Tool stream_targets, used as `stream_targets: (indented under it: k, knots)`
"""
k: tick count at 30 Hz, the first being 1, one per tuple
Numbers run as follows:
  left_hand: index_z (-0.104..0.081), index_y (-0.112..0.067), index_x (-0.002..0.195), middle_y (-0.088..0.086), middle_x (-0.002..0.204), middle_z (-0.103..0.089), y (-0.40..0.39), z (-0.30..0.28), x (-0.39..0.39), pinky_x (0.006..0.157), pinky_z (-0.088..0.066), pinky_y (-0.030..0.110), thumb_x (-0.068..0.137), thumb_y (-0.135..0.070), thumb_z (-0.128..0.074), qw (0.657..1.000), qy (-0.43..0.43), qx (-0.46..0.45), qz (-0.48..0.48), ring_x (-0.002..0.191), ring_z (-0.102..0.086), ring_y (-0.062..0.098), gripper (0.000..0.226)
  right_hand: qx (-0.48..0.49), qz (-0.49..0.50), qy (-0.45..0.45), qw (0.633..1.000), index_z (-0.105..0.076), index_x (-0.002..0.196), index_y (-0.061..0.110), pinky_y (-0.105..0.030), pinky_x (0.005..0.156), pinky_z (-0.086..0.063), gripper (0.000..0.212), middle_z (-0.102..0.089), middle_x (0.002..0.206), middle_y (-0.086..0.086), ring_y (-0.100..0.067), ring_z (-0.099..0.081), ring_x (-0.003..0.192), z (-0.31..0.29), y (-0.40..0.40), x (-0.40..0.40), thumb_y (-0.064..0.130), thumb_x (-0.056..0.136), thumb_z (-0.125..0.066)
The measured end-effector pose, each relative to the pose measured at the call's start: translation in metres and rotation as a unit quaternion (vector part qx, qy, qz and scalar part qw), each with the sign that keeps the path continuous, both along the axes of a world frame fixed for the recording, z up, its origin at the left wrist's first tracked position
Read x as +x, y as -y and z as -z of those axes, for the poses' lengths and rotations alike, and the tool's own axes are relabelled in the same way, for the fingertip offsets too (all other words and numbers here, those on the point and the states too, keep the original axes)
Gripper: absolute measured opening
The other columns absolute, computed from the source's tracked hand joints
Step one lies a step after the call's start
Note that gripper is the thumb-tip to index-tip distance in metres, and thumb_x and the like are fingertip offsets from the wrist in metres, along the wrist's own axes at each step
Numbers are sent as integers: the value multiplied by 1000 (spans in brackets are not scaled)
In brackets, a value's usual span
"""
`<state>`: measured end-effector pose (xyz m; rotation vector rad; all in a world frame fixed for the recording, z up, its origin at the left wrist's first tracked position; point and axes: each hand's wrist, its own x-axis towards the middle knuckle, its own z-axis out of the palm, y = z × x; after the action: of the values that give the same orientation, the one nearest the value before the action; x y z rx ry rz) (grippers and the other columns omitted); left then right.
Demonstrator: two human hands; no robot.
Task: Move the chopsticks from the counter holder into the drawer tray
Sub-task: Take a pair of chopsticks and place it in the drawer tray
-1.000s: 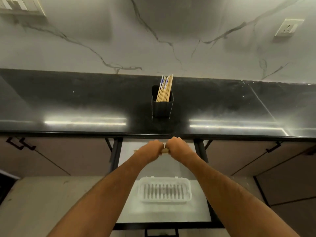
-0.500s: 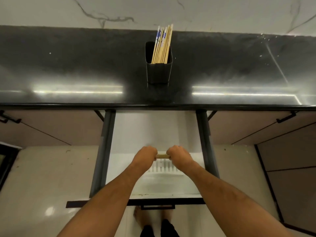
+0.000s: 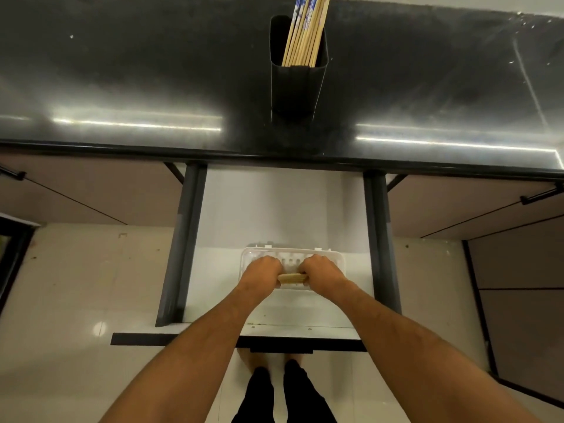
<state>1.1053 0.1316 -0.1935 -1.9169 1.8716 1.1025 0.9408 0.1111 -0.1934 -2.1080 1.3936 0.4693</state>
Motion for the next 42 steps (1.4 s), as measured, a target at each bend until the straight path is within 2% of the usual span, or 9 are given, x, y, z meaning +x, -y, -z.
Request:
stream_targets:
  k: [3, 9, 15, 20, 29, 33, 36, 38, 42]
  knots:
    - [-77, -14, 100, 8, 102, -74, 1, 2, 3, 76, -48, 27, 87, -18, -72, 1000, -2, -1, 22, 91, -69, 24, 14, -5, 2, -5, 1000, -76, 103, 20, -29, 72, -45, 18, -73, 103, -5, -25, -69, 92, 2, 0, -2, 15, 88, -69]
    - [-75, -16, 106, 6, 105, -74, 4, 7, 6, 85, -57, 32, 89, -16, -69, 998, 2, -24, 51, 94, -69, 23, 18, -16, -20, -10, 1000, -76, 106, 21, -36, 86, -57, 21, -73, 106, -4, -24, -69, 95, 6, 1, -1, 15, 89, -67]
    - [-71, -13, 114, 7, 118, -69, 2, 14, 9, 94, -56, 34, 91, -11, -68, 994, 19, -82, 66, 104, -67, 24, 24, -59, -48, -22, 997, -75, 99, 17, -38, 83, -59, 24, -72, 105, -6, -27, -70, 95, 5, 8, -5, 3, 86, -61]
    - [-66, -16, 125, 5, 131, -63, -4, 21, 16, 102, -51, 33, 92, -18, -69, 989, 19, -132, 68, 116, -61, 23, 33, -103, -79, -33, 991, -76, 105, 17, -35, 78, -57, 22, -73, 105, -6, -26, -72, 91, 6, 6, -10, 9, 86, -73]
    - [-73, -15, 107, 5, 111, -71, -8, 21, 18, 89, -58, 31, 95, -15, -63, 993, -9, -112, 37, 94, -68, 22, 15, -90, -69, -17, 993, -76, 114, 17, -32, 90, -60, 27, -74, 110, -6, -23, -72, 95, 12, 1, -12, 21, 87, -79]
    - [-73, -17, 98, 0, 102, -73, -12, 13, 23, 87, -57, 29, 96, -12, -61, 972, -72, -222, -4, 91, -67, 17, 13, -129, -53, 49, 989, -75, 114, 16, -35, 83, -60, 28, -73, 111, -5, -24, -70, 92, 4, 0, -22, 12, 86, -76]
    - [-72, -13, 105, 1, 103, -71, -18, 5, 27, 87, -52, 22, 96, -13, -63, 918, -127, -373, -39, 93, -64, 14, 13, -217, 20, 176, 960, -76, 101, 6, -30, 71, -61, 15, -73, 99, -8, -23, -70, 80, -5, -5, -34, 4, 87, -74]
    - [-70, -14, 110, -3, 106, -70, -21, 0, 30, 89, -49, 15, 98, -13, -62, 882, -151, -427, -130, 97, -62, 8, 15, -270, 155, 241, 919, -75, 94, 4, -25, 71, -59, 11, -73, 91, -7, -18, -67, 77, -10, -6, -42, -2, 88, -68]
    - [-66, -22, 115, -7, 113, -65, -18, -4, 37, 84, -52, 17, 103, -19, -54, 805, -178, -345, -448, 102, -62, 10, 17, -166, 551, 280, 768, -71, 82, 6, -34, 62, -53, 22, -68, 76, -13, -22, -62, 69, -12, 5, -56, 1, 92, -52]
